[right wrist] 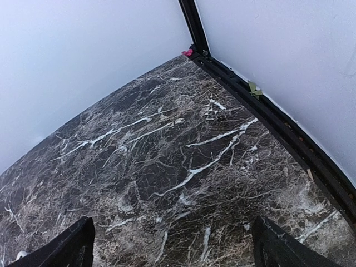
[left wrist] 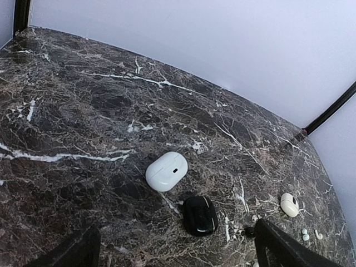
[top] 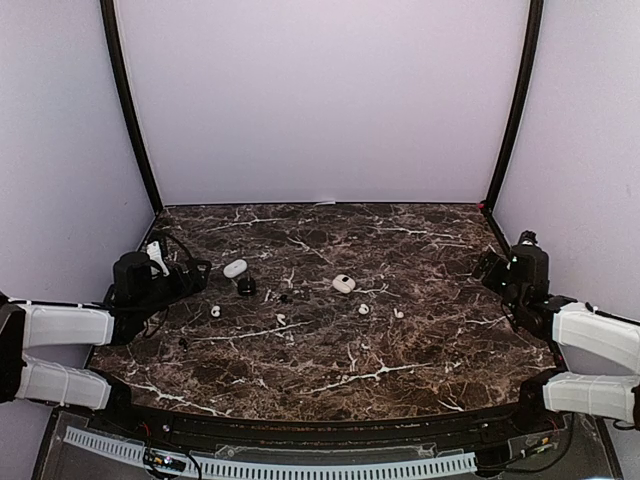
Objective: Insert the wireless bluetooth earbuds into the charging case
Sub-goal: Pick up the charging case from the center of the board.
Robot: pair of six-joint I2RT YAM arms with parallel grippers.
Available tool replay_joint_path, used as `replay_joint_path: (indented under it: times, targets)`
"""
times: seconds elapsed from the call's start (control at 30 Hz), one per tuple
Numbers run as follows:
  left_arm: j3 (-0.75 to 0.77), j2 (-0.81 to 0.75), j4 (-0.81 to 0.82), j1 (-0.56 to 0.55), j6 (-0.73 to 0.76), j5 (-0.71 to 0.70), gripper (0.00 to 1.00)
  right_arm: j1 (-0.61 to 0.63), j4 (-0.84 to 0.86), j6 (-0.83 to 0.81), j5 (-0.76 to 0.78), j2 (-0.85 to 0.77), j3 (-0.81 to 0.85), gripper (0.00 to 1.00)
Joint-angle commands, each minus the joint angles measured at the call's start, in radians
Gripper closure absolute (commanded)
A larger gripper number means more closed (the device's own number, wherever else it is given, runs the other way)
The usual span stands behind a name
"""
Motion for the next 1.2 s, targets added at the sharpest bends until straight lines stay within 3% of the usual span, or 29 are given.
replay_joint_path:
  times: [0.0,0.17,0.53,0.67,0.83,0.93,1.17]
  targets:
    - [0.009,-0.004,-0.042,-0.001,-0.030,-0.023,0.01,0.001,0.063,-0.016,-0.067,0.021,-0.001,0.01]
    - [0.012,-0.041,-0.133,-0.001,-0.111,0.017,0.01,-0.003,0.057,-0.083,-0.251,0.118,0.073,0.01]
    - [-0.020,-0.036,-0.023,-0.001,-0.155,0.309,0.04,0.055,0.025,-0.153,-0.624,0.302,0.267,0.04]
    - [0.033,0.009,0.007,-0.003,-0.087,0.427,0.04,0.130,-0.014,-0.198,-0.611,0.365,0.349,0.05]
    - [0.029,0.038,0.097,-0.005,-0.037,0.469,0.04,0.227,-0.067,-0.252,-0.546,0.454,0.449,0.07]
    - [0.008,0.062,0.218,-0.019,0.061,0.608,0.04,0.276,-0.091,-0.275,-0.511,0.510,0.504,0.04]
    - [-0.012,0.076,0.231,-0.066,0.157,0.576,0.04,0.378,-0.163,-0.353,-0.440,0.652,0.636,0.01]
